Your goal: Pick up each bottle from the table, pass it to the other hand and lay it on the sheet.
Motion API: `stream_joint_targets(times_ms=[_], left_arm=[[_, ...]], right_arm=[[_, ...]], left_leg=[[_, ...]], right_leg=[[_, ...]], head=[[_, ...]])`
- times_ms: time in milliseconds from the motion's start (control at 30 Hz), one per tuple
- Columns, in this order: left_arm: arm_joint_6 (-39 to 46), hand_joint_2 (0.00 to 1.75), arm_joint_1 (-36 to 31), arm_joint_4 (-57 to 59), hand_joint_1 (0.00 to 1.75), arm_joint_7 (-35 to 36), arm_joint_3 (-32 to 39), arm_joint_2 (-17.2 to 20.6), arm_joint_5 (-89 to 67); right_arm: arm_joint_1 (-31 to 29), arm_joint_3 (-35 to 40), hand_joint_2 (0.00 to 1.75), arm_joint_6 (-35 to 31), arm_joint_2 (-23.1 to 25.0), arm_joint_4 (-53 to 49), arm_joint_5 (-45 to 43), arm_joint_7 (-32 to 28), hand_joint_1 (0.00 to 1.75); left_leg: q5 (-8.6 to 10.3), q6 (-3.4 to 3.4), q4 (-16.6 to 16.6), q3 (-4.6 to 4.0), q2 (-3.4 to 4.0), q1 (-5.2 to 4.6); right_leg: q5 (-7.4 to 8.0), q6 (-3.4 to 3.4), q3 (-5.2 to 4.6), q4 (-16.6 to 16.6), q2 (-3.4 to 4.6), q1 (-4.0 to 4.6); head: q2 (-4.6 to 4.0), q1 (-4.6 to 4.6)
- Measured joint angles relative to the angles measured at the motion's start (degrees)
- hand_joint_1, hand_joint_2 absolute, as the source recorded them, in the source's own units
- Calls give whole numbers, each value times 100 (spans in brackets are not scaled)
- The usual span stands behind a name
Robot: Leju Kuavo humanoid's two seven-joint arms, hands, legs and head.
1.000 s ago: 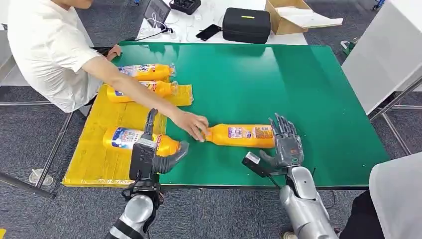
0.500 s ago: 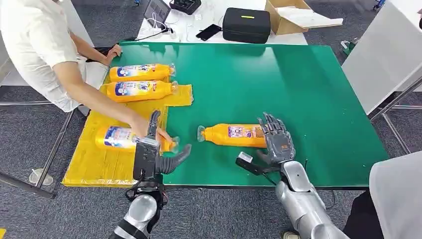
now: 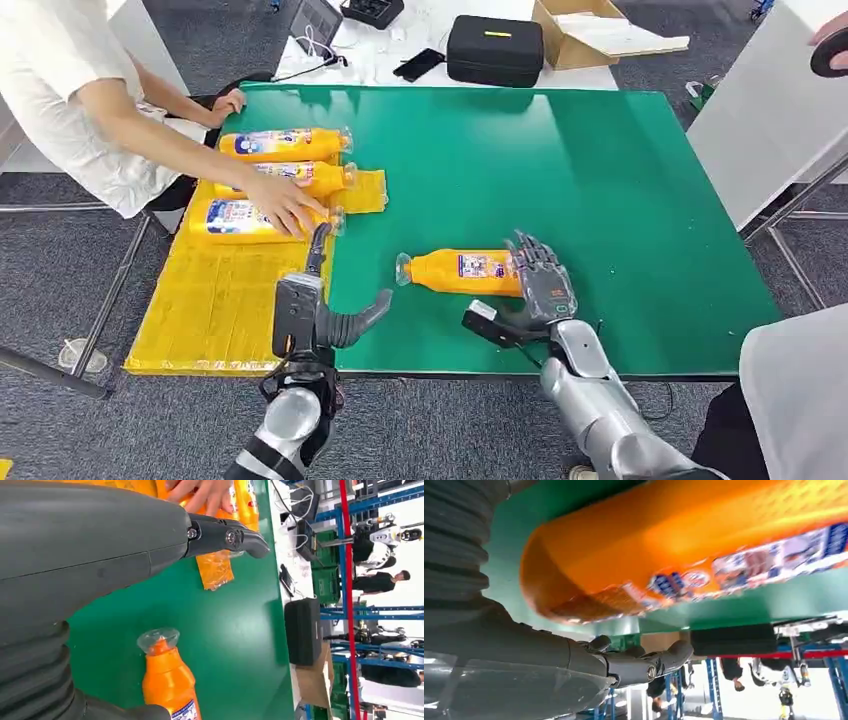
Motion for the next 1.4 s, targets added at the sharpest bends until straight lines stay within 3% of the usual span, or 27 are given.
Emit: stream_joint_targets(times_ms=[367,800,1133,1400], left_arm=[[-22,175,-105,162,0,-4,-63,-26,66],[-149,175,-195,210,0,79,-173,-33,245],[-125,175,-200,212,0,74,-256,-33,286],[-201,175,-231,210,0,205,-385,-33,273]], right_arm=[[-205,55,175,168,48,380,-262,59,0],[-484,149,175,258,-37,719,81,632,0],[-548,212,175,238,-96,776,105,553,0],[-762,284,175,918,-151,780,173,789,0]], left_leg=[[1,1,0,1,0,-1],[3,4,1,7,1,-2],[4,5,2,7,1,-2],[6,7,2,11,1,-2]], right_leg=[[1,0,1,0,0,-1],[2,1,5,-1,1,-2],[3,2,7,-1,0,-1],[3,1,10,-1,0,-2]], head=[[0,2],[0,0],[0,0],[0,0]])
